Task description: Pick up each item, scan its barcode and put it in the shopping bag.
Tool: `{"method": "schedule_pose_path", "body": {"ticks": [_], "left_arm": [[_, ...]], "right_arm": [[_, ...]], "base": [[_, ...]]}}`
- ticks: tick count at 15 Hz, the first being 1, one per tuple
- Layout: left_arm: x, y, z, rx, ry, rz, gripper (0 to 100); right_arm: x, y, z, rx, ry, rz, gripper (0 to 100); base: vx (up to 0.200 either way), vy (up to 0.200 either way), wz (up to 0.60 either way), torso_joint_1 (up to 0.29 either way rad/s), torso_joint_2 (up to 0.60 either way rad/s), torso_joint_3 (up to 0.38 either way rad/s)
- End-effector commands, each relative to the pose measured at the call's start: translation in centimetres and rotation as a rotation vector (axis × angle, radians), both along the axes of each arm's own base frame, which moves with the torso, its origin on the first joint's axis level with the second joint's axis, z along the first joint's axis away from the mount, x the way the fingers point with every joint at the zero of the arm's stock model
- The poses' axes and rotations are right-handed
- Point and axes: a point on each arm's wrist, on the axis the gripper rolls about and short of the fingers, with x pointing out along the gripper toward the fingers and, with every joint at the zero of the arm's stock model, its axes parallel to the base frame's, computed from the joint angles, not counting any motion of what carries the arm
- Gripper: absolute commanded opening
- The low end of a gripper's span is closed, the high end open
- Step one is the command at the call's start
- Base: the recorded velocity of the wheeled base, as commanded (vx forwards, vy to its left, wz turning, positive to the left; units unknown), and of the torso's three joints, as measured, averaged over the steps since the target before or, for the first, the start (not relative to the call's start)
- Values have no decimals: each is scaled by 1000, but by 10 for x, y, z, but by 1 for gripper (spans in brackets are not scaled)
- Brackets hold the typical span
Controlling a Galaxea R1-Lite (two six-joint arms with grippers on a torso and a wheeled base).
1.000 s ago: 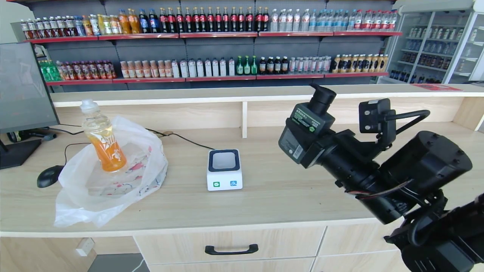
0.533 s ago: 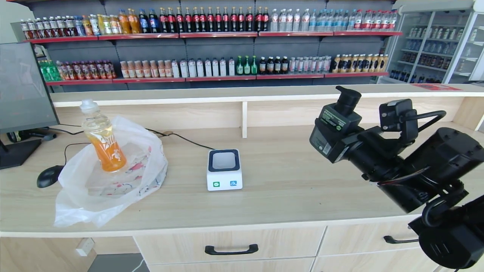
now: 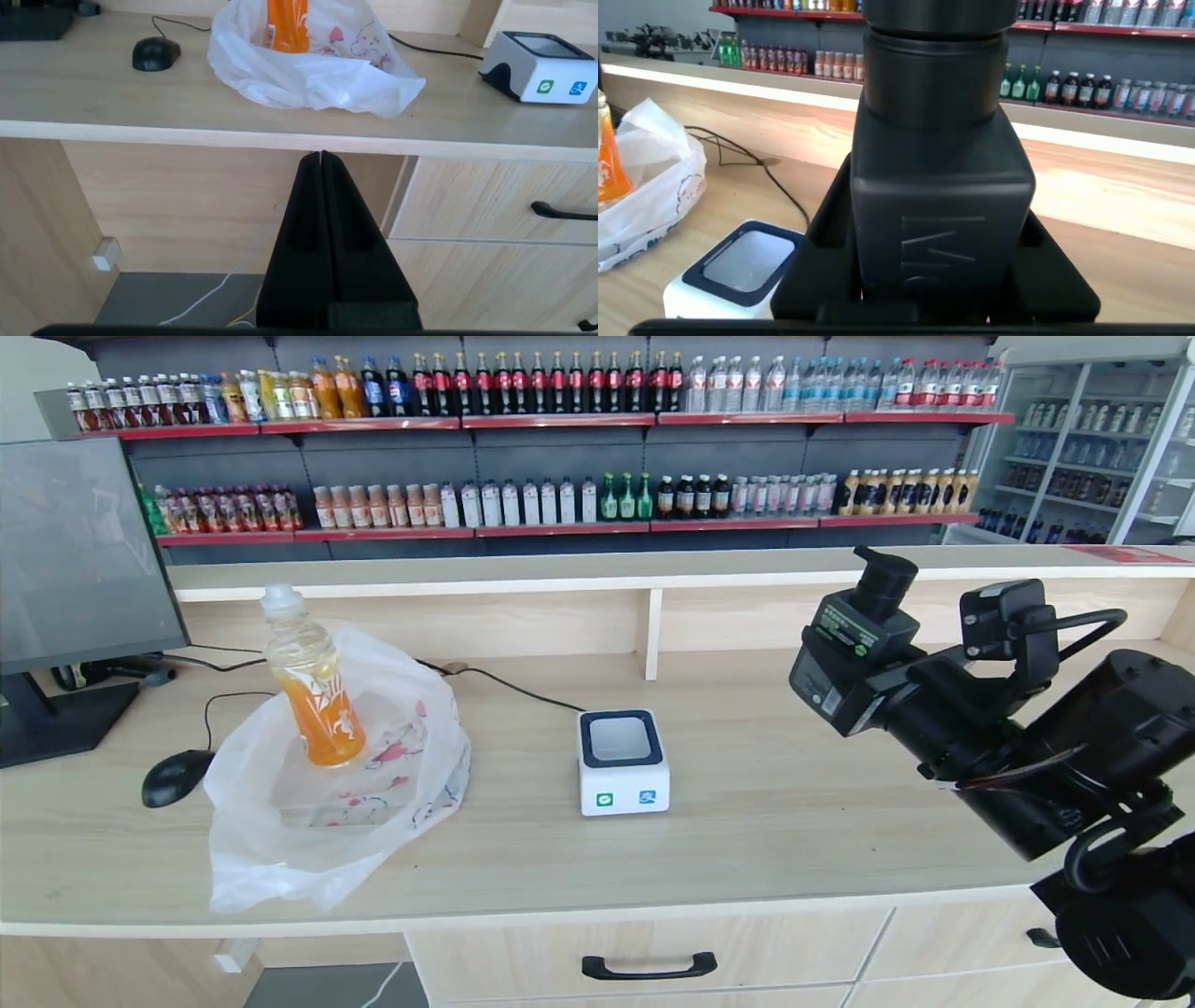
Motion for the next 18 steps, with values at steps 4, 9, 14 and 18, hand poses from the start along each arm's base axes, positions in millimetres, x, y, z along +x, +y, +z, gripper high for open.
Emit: {"method": "schedule_pose_path", "body": {"ticks": [4, 9, 14, 18], "left_arm": [[0, 0, 0, -2, -1, 1, 0], [0, 0, 0, -2, -1, 1, 0], [0, 0, 0, 0, -3, -1, 0], [0, 0, 0, 1, -1, 1, 0]], "right_arm": [[4, -7, -4, -11, 12, -29, 0], [9, 0, -8, -8, 20, -7, 0], [12, 3, -3, 0, 0, 1, 0], [12, 3, 1, 6, -16, 1, 0]], "base": [[0, 200, 0, 2, 4, 2], [0, 200, 0, 2, 3, 3], [0, 80, 0, 1, 1, 1], [0, 0, 0, 0, 0, 0]]}}
